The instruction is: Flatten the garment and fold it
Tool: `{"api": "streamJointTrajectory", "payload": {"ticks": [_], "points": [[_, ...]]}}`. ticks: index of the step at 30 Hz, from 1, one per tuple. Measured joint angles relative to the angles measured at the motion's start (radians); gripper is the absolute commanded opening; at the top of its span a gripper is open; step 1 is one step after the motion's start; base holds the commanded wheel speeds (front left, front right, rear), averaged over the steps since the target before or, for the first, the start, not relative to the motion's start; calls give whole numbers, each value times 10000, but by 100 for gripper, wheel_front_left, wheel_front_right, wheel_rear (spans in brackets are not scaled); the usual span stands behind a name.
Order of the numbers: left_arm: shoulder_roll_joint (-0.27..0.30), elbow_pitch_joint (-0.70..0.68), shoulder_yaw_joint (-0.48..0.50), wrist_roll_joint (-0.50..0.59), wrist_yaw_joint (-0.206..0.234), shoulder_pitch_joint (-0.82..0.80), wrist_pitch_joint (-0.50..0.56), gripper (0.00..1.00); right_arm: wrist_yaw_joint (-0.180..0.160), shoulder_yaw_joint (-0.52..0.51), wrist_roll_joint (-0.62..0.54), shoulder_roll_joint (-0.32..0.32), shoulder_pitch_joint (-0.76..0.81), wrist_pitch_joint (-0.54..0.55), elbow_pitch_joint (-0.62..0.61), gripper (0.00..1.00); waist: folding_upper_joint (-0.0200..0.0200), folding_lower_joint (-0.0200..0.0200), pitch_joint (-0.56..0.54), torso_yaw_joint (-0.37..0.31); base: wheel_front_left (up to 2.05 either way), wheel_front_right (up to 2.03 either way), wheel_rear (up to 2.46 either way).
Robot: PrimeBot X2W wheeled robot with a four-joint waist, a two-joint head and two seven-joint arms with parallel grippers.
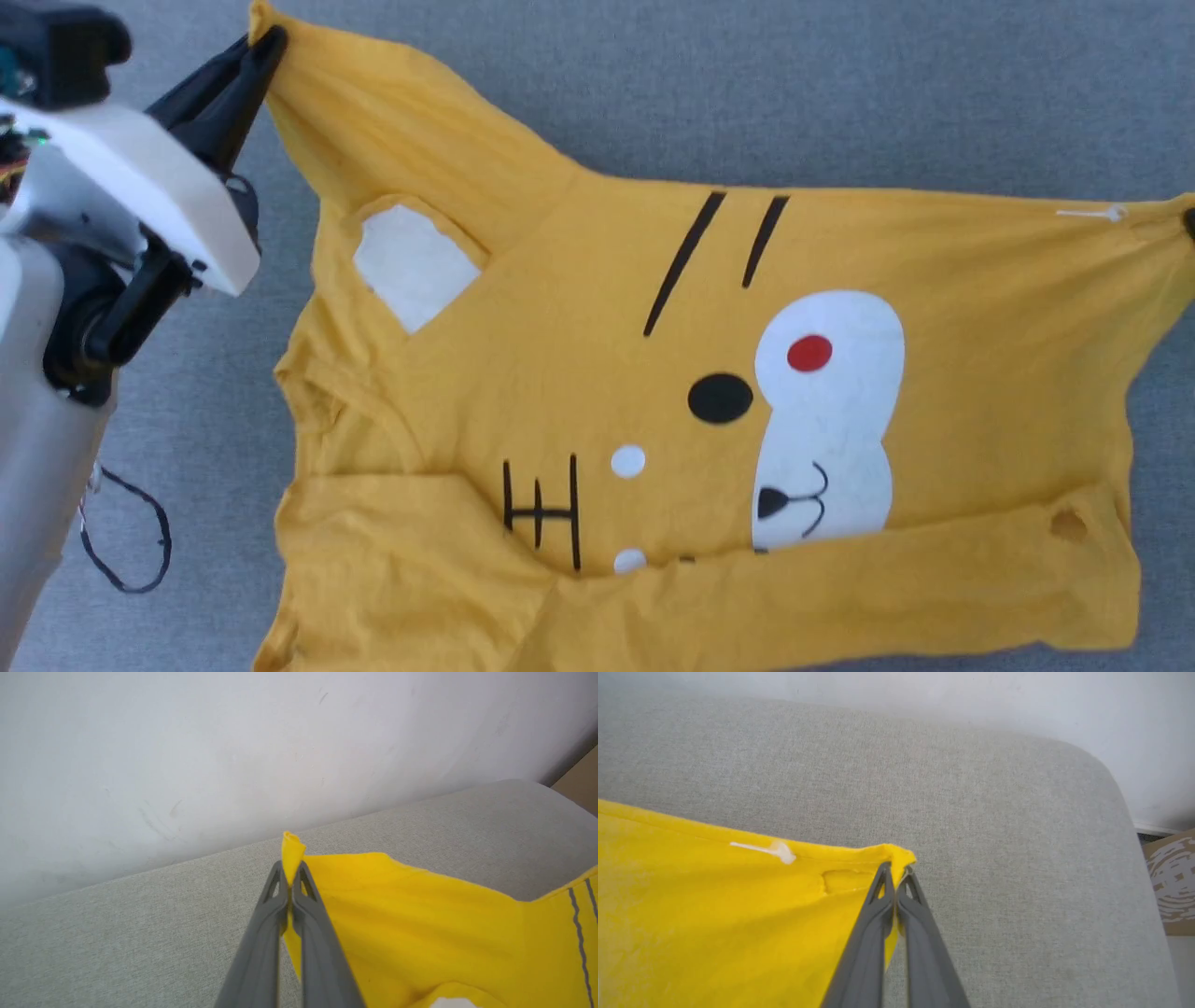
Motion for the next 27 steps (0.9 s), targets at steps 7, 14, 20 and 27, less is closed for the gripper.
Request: {"api": "streamJointTrajectory", "payload": {"ticks": [7,14,20,27], "points": [[196,-945,458,-65,284,1290,-1298,0,10,-109,-339,-109,557,-880,8,0,0,-1,-954,147,0,0,0],[314,-1785,380,138,629,3548,-2468,0,8,21,-376,56,1784,-1442,4,0,0,-2,-1791,383,0,0,0],[278,-2462,364,157,1300,5838,-3463,0,8,90,-345,414,2987,-1875,-36,0,0,-3,-2410,535,0,0,0],[-82,-2725,290,-213,1785,7991,-4157,0,8,-153,-259,1070,4371,-2266,150,0,0,-2,-2923,666,0,0,0]]}}
